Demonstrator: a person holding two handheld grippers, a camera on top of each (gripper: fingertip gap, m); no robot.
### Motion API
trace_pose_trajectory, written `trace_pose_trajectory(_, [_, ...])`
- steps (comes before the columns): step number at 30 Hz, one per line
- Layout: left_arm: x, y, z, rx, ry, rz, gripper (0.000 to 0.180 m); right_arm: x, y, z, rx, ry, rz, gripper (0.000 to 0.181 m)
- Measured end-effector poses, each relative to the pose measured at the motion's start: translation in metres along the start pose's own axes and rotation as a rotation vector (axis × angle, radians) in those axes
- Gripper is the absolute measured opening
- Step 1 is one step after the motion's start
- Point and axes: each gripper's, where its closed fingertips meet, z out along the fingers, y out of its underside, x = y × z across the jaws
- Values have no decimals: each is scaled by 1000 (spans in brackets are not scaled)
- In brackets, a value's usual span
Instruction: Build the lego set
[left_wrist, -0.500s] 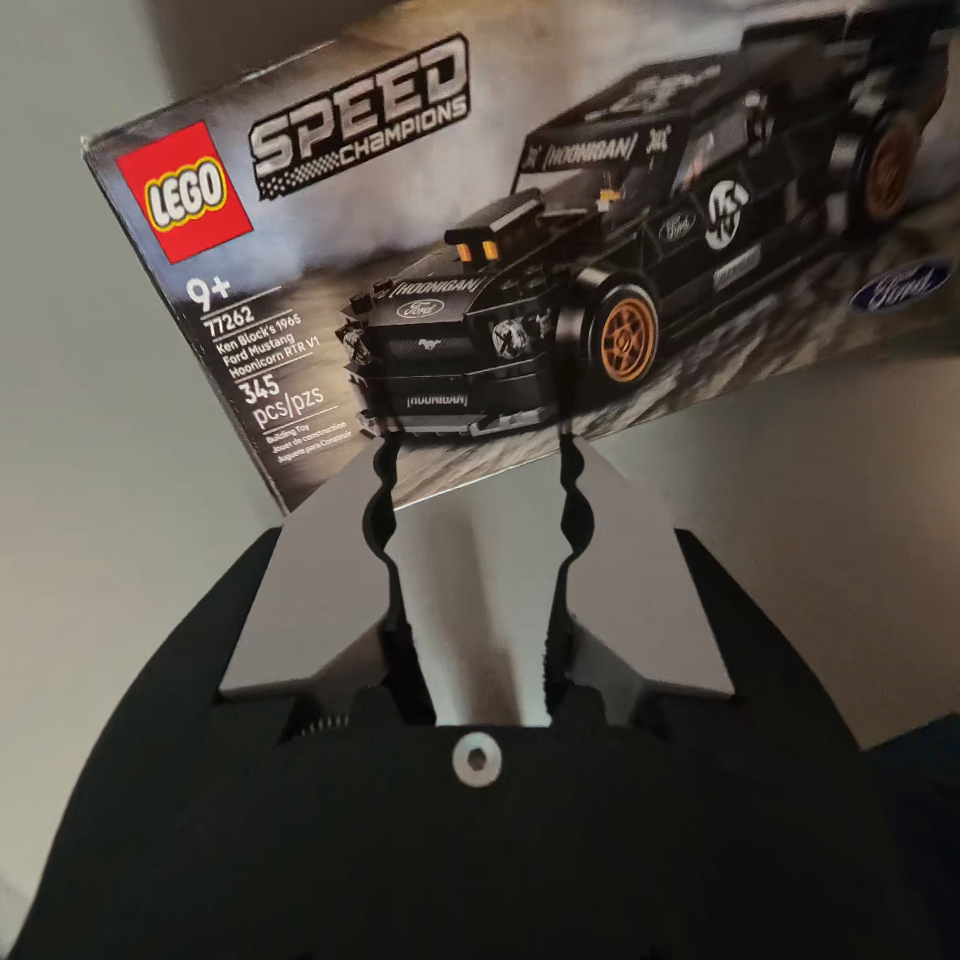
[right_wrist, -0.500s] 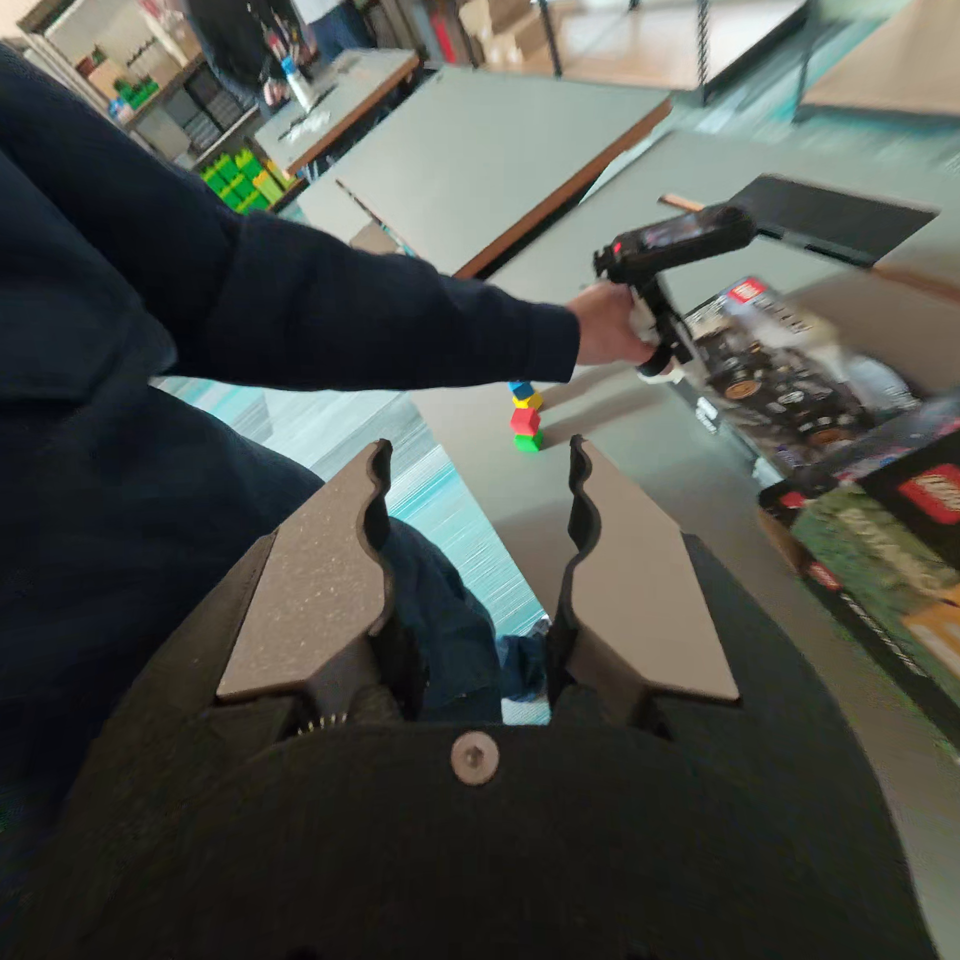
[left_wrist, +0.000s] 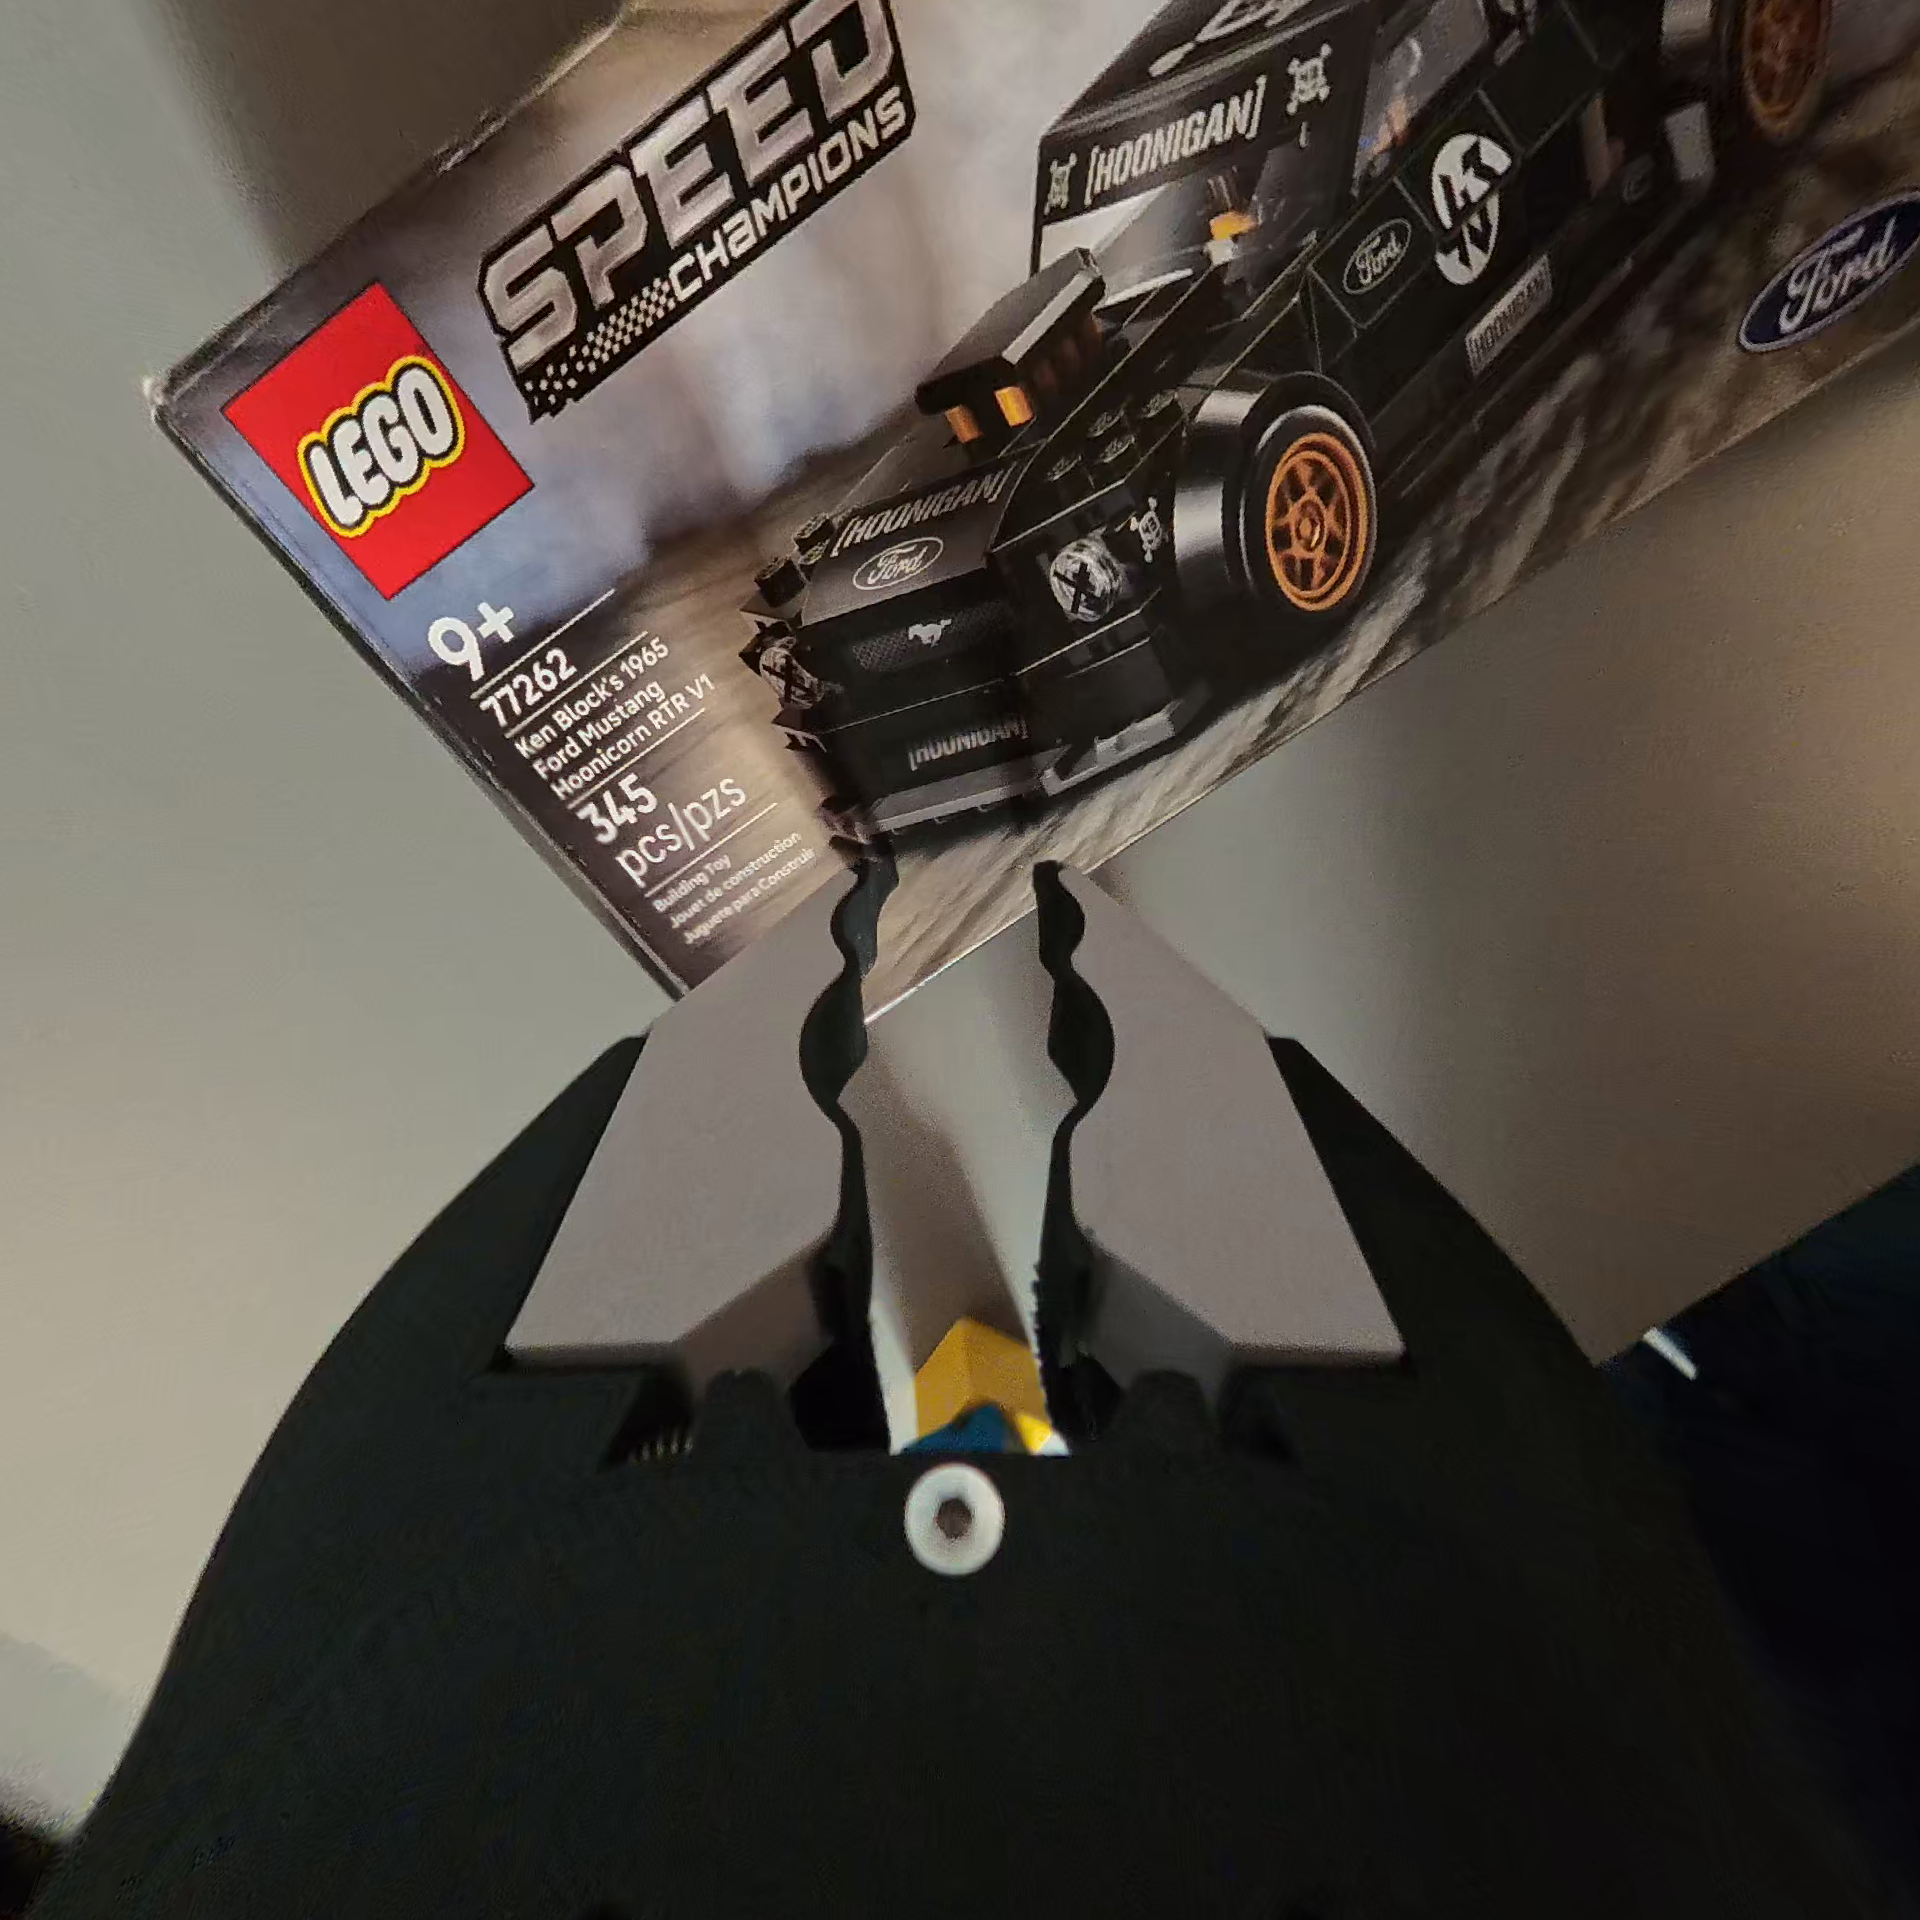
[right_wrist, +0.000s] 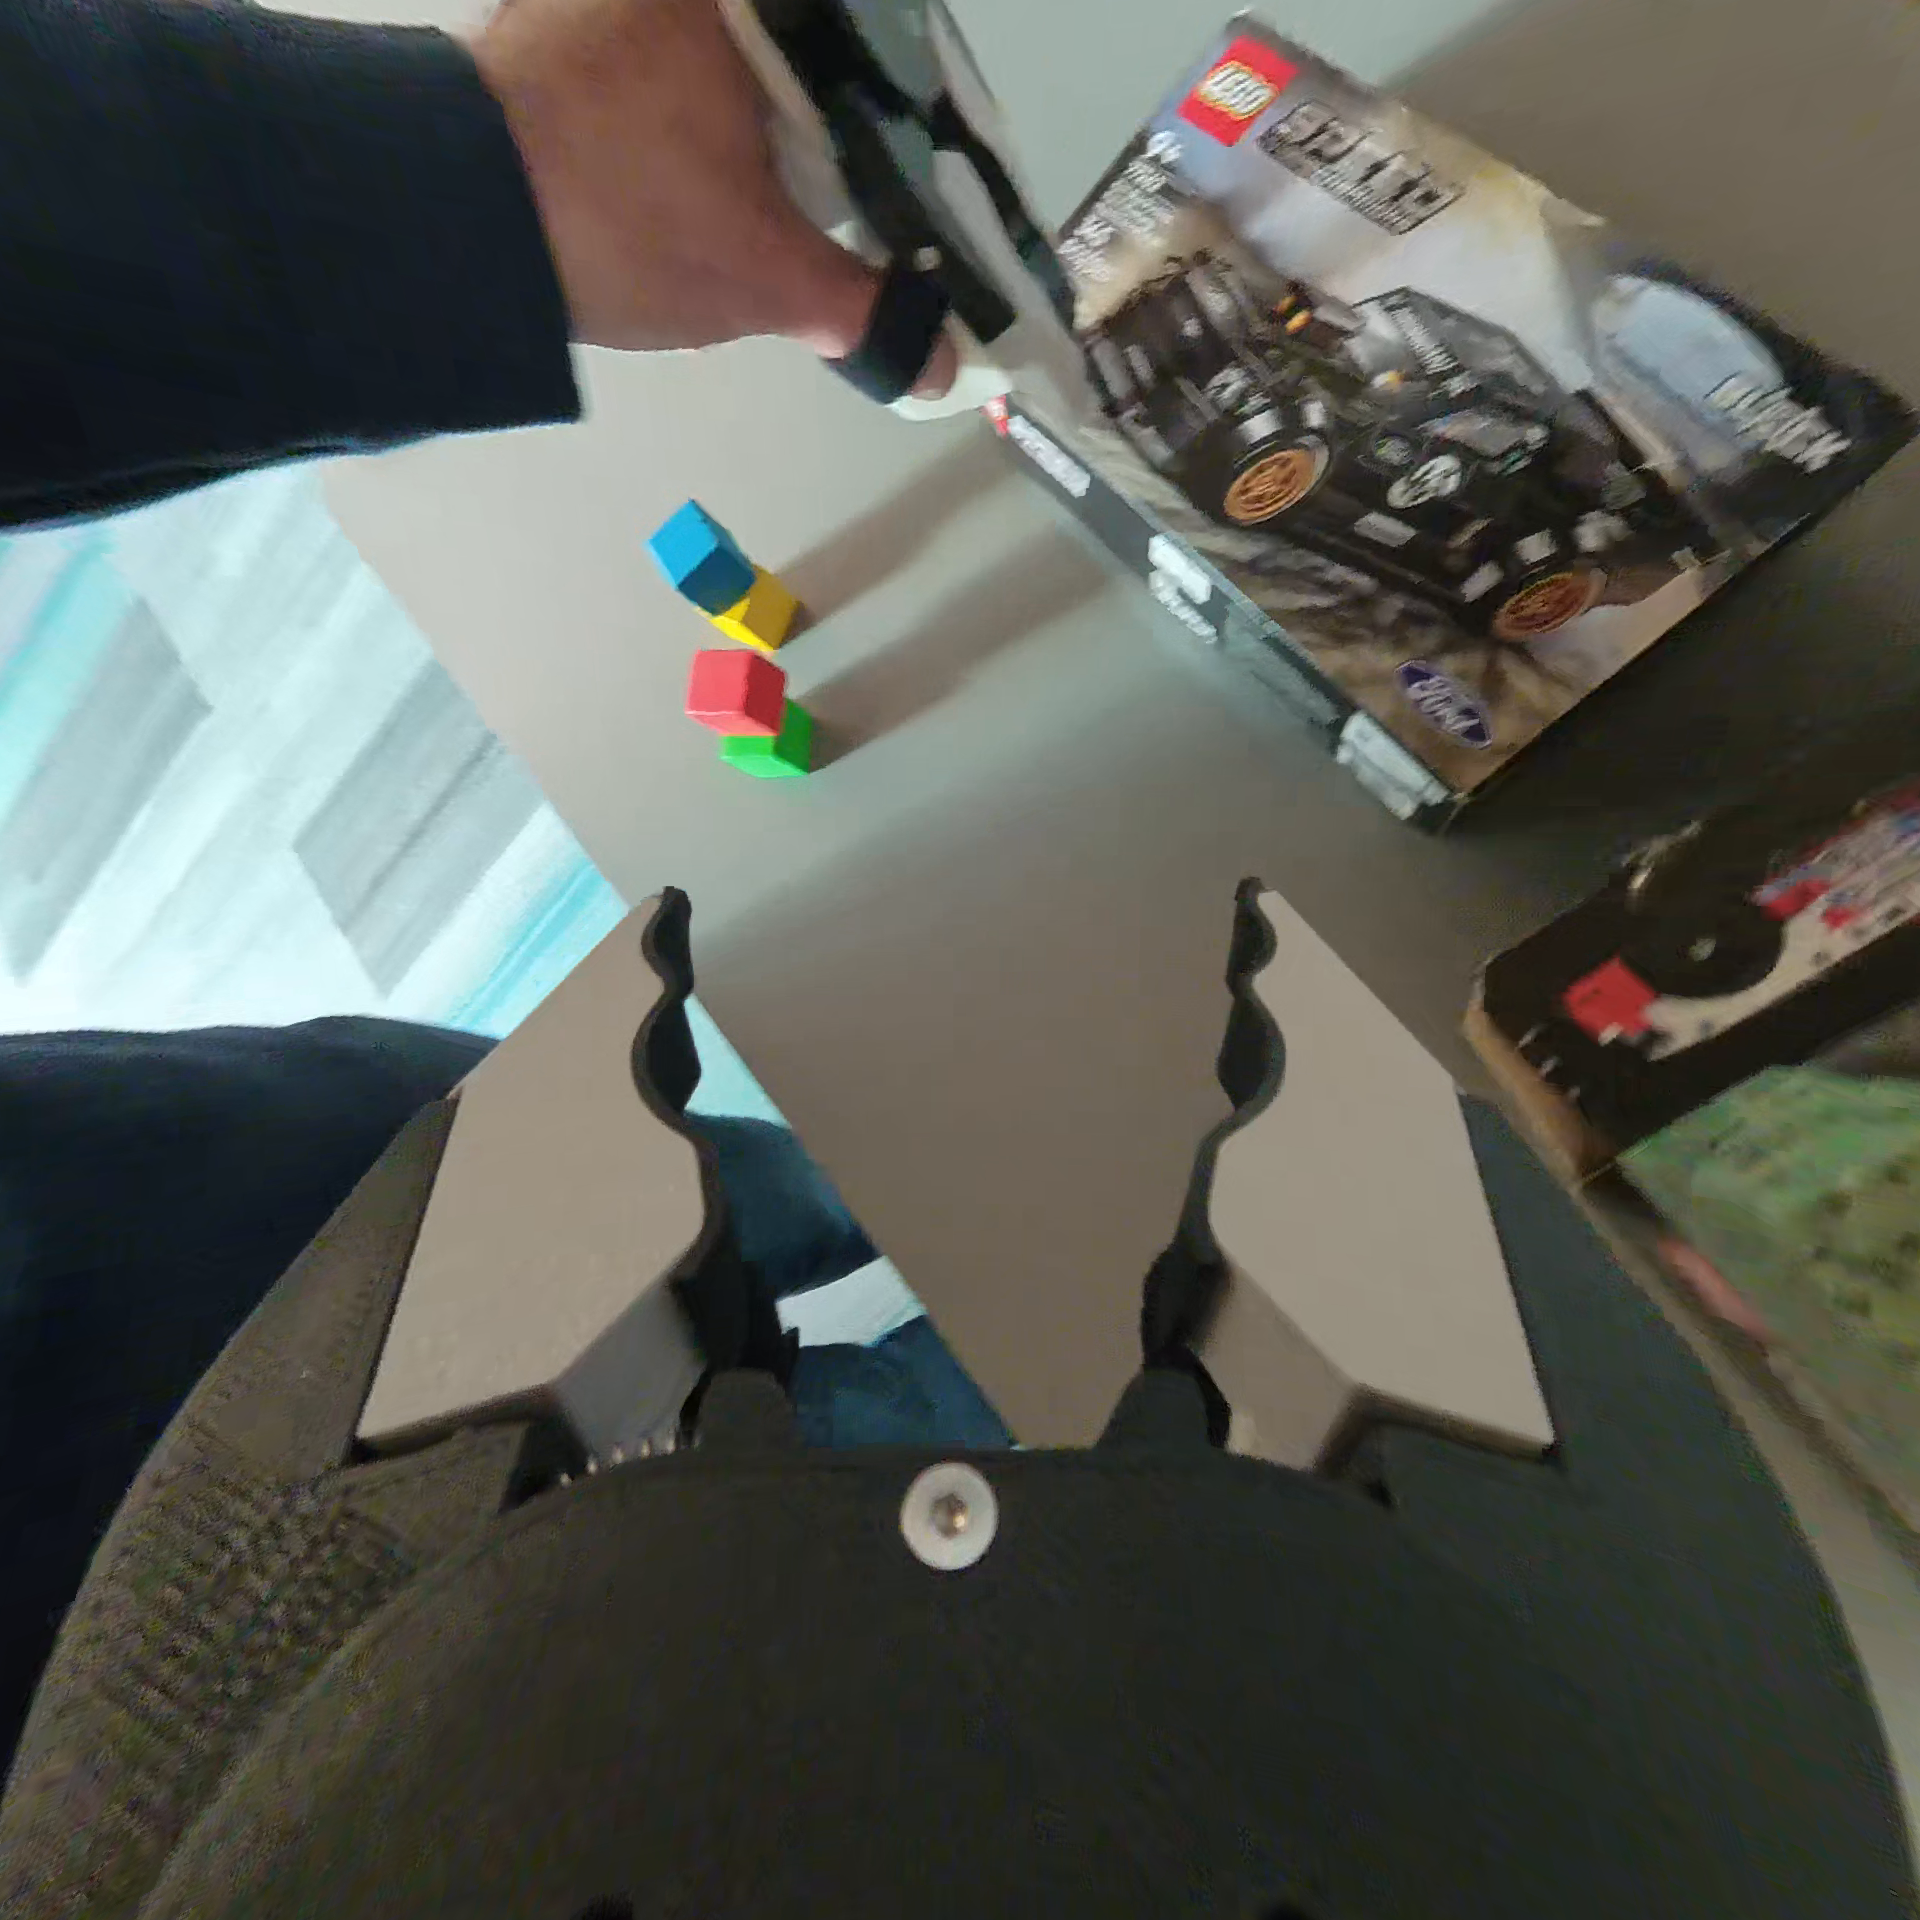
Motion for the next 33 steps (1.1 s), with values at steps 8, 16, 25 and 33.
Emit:
trace_pose_trajectory(8, [-40, 41, -13, 69, 29, -285, 77, 83, -16, 92, -103, 193, 104, 129])
trace_pose_trajectory(16, [-23, 35, 7, 91, 251, -417, 84, 115, 5, 156, -216, 167, 364, 132])
trace_pose_trajectory(25, [-27, 31, 1, 102, 298, -453, 95, 104, 10, 149, -204, 131, 358, 93])
trace_pose_trajectory(33, [-41, -9, -61, 336, 267, -452, 83, 96, -29, 109, -140, 217, 259, 88])
